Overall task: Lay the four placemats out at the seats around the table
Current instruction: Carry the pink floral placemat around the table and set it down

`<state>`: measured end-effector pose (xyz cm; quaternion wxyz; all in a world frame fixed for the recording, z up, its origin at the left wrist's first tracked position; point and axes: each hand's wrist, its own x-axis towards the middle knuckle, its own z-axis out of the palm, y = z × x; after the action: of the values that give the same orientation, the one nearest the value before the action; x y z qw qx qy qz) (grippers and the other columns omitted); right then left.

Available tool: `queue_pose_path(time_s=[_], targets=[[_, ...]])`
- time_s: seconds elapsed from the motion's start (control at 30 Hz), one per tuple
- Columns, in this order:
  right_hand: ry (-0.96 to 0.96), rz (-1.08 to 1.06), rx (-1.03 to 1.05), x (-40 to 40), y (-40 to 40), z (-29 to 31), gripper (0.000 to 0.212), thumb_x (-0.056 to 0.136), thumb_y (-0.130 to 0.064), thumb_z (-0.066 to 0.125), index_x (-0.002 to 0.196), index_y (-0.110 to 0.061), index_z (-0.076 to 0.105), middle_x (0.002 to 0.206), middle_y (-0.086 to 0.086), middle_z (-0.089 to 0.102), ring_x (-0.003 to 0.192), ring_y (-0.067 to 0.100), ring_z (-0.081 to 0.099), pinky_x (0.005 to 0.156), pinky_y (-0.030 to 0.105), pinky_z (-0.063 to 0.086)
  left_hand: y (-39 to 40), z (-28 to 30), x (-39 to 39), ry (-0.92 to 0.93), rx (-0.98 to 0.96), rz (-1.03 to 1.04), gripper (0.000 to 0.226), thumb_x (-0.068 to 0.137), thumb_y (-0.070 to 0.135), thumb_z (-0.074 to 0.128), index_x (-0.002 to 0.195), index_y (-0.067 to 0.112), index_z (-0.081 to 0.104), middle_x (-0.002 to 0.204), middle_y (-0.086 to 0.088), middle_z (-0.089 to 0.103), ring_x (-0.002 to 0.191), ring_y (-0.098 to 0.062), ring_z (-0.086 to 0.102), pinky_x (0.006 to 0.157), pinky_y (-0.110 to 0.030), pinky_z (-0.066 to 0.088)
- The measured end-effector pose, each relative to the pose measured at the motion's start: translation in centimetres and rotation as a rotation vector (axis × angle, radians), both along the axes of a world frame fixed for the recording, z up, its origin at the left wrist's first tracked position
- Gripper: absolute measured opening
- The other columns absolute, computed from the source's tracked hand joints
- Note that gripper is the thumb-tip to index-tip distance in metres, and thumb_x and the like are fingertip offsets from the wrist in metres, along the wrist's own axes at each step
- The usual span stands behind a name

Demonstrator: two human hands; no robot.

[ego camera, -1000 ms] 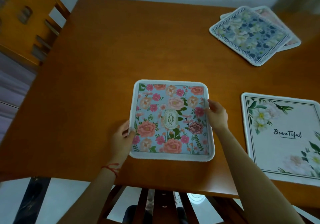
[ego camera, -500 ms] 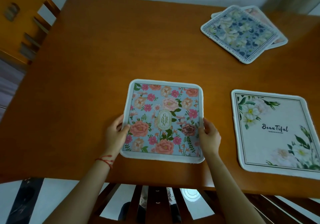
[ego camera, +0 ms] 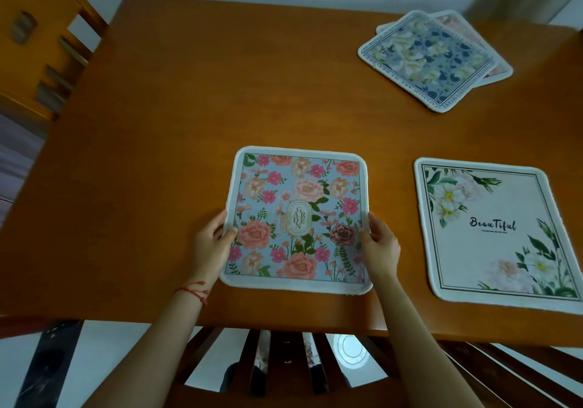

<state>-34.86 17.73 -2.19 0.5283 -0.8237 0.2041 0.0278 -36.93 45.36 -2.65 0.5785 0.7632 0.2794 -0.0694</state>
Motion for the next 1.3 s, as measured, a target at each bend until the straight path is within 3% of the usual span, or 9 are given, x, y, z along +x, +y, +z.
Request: queue_pose_path(time_s=[0.47,0.6,0.7,0.77,0.83,0.9,1.0,1.1,1.3], targets=[[0.028,0.0,0.02,0.1,-0.1,0.2,0.031,0.09,-0.008,0.051,0.12,-0.016,0.056,0.091,-0.014,0.057,0.075,0.0,0.057,0.046,0.006,0.045,-0.1,-0.1,-0.2,0.006,0.017,0.007,0.049,0.091,0.008,0.053,0.138,0.009,0.04,0.14,-0.009,0.046,0.124,-0.027,0.049,0.095,-0.051,0.047],[0.029,0.016,-0.006,0.0,-0.1,0.2,0.026,0.09,-0.007,0.05,0.112,-0.02,0.056,0.085,-0.023,0.055,0.074,-0.004,0.057,0.048,0.006,0.046,-0.1,0.0,-0.2,0.013,0.033,-0.007,0.049,0.091,0.009,0.052,0.138,0.01,0.04,0.138,-0.01,0.048,0.122,-0.028,0.051,0.092,-0.051,0.049],[0.056,0.037,-0.043,0.2,-0.2,0.1,0.023,0.09,-0.009,0.05,0.106,-0.025,0.054,0.085,-0.022,0.056,0.073,0.001,0.059,0.048,0.013,0.051,-0.1,0.0,-0.2,0.015,0.059,-0.02,0.049,0.092,0.008,0.051,0.139,0.01,0.039,0.139,-0.009,0.047,0.122,-0.023,0.05,0.092,-0.041,0.05],[0.075,0.039,-0.073,0.1,0.2,0.2,0.025,0.087,-0.025,0.05,0.111,-0.022,0.055,0.096,-0.013,0.062,0.084,0.013,0.064,0.057,0.031,0.058,-0.2,0.1,-0.3,0.008,0.103,-0.046,0.049,0.092,0.01,0.052,0.14,0.01,0.039,0.139,-0.008,0.047,0.115,-0.016,0.051,0.085,-0.032,0.051],[0.085,0.048,-0.122,-0.1,0.2,-0.3,0.047,0.078,-0.046,0.044,0.12,-0.027,0.051,0.111,-0.005,0.062,0.101,0.022,0.061,0.072,0.047,0.056,-0.2,0.3,-0.6,0.008,0.149,-0.083,0.049,0.092,0.015,0.053,0.139,0.013,0.039,0.141,-0.007,0.045,0.122,-0.021,0.048,0.091,-0.04,0.05],[0.068,0.071,-0.164,-0.4,0.0,-0.8,0.057,0.074,-0.053,0.04,0.125,-0.03,0.048,0.119,-0.001,0.06,0.108,0.025,0.058,0.081,0.051,0.053,-0.4,0.6,-1.0,0.012,0.202,-0.136,0.049,0.092,0.02,0.054,0.138,0.015,0.04,0.141,-0.008,0.045,0.125,-0.029,0.047,0.093,-0.051,0.048],[0.074,0.097,-0.216,-1.3,1.1,1.7,0.062,0.078,-0.054,0.043,0.132,-0.023,0.043,0.127,0.004,0.055,0.115,0.027,0.052,0.089,0.052,0.049,-0.8,1.5,-1.4,-0.051,0.249,-0.223,0.045,0.092,0.022,0.053,0.136,0.019,0.042,0.137,-0.007,0.05,0.119,-0.029,0.054,0.088,-0.052,0.051],[0.051,0.171,-0.29,-2.4,1.8,3.7,0.048,0.091,-0.031,0.051,0.134,-0.013,0.043,0.137,0.007,0.047,0.128,0.025,0.039,0.105,0.044,0.036,-0.7,2.7,-1.9,-0.13,0.283,-0.329,0.043,0.093,0.02,0.051,0.135,0.025,0.043,0.138,-0.002,0.049,0.123,-0.023,0.05,0.088,-0.049,0.052],[-0.021,0.249,-0.424,-5.7,2.6,5.2,0.046,0.093,-0.027,0.05,0.136,-0.011,0.042,0.142,0.007,0.043,0.132,0.022,0.033,0.107,0.036,0.029,-0.5,4.4,-3.4,-0.19,0.485,-0.494,0.047,0.092,0.023,0.053,0.136,0.01,0.044,0.138,-0.009,0.047,0.131,-0.025,0.038,0.109,-0.041,0.032]])
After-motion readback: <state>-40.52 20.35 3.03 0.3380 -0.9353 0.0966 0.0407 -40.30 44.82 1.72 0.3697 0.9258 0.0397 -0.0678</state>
